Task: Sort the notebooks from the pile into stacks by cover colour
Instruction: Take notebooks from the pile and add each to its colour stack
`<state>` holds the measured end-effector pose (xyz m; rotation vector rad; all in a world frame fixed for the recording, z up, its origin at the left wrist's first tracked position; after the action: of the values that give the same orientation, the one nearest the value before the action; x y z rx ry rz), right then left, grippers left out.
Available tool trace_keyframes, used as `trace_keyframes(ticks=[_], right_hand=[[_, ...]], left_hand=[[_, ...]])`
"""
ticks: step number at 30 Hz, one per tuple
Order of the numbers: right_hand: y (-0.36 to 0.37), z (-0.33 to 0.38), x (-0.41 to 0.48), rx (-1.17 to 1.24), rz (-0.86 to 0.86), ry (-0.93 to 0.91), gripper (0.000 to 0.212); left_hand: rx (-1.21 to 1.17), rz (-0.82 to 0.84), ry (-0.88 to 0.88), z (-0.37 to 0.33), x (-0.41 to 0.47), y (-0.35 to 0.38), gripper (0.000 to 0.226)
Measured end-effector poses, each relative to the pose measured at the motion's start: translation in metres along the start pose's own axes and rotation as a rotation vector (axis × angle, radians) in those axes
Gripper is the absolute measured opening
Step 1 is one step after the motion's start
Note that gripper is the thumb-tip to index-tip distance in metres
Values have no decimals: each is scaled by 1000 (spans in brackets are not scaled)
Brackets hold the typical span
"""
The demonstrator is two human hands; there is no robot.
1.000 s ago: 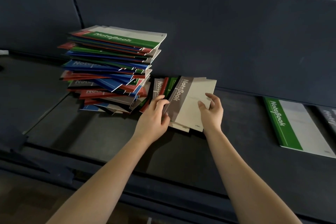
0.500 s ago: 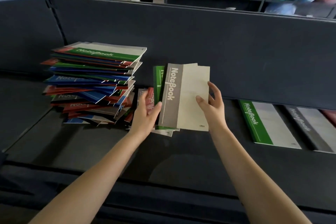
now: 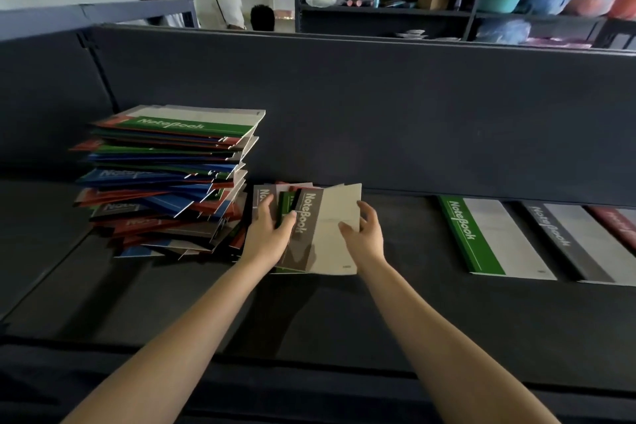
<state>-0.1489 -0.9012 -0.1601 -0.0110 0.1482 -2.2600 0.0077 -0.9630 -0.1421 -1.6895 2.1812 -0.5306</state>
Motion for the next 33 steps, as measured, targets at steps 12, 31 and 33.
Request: trace_keyframes(ticks=[12,31,33], right_hand=[[-14,27,6,126,151,-175,49],[-148,0,0,53,-298,-87,18],[-168,-5,-1,-86,-352,-99,18]], left_hand=[[-195,38,32,-11,-9,-4,73],[-427,359,44,-53,-18,116,51],[-428,385,82,-57,-19,129,50]])
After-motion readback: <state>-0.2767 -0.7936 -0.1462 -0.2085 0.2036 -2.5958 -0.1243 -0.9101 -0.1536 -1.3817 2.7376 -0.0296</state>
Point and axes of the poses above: each hand's wrist, its own x-axis towards the middle knuckle, its own y-axis out of the palm, z = x × y, the point moved 1 cm from there along x, towards the middle knuckle, and after that the axes turned 4 degrees about -y, right-handed, at the moved point
